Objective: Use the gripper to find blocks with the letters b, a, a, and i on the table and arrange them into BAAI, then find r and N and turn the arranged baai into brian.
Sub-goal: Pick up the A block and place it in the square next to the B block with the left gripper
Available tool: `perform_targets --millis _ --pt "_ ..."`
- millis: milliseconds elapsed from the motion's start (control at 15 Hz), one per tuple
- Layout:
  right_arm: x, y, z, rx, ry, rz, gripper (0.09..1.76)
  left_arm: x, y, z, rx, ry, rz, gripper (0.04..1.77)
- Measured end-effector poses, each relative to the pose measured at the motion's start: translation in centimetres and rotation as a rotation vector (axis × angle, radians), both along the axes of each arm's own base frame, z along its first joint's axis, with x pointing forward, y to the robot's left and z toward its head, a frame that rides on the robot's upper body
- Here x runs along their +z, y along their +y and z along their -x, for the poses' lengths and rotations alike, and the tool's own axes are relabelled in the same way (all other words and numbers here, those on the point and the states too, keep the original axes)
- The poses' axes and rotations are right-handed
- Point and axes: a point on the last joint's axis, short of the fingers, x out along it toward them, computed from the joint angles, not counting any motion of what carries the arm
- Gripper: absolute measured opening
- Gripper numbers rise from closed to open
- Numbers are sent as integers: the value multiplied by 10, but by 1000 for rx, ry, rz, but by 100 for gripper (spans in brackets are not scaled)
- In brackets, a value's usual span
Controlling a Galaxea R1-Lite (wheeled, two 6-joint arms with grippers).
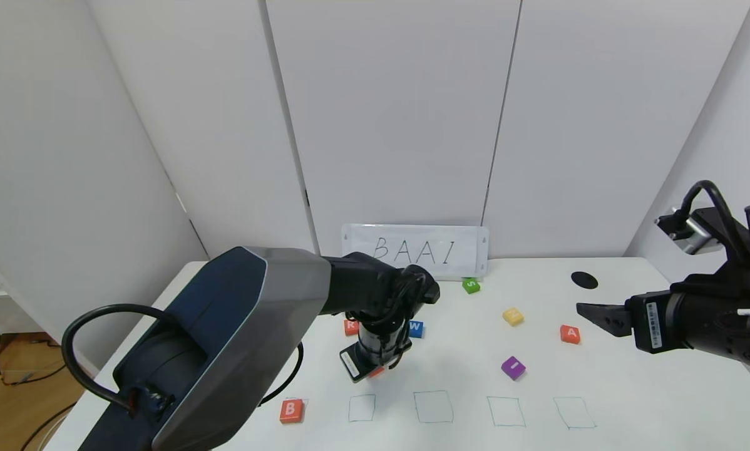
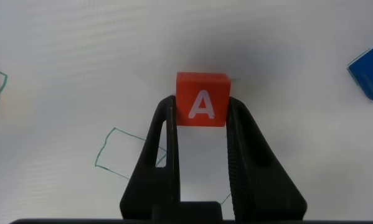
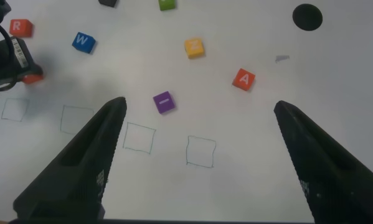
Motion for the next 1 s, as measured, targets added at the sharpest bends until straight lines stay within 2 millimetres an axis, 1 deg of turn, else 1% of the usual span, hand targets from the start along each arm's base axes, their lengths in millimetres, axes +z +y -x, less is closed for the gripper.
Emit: perform_targets --millis 267,400,533,800,1000 --pt "0 0 1 1 -2 0 171 1 0 0 -1 -2 -3 50" --pt "1 0 1 1 -4 0 171 4 1 0 -8 -5 -1 50" --pt "2 0 2 1 -6 -1 171 13 2 1 -21 -21 -2 50" --pt "3 0 4 8 -8 -3 171 38 6 6 -108 -44 -16 50" --pt "3 1 4 10 -11 -4 171 47 12 14 -183 -30 -37 50"
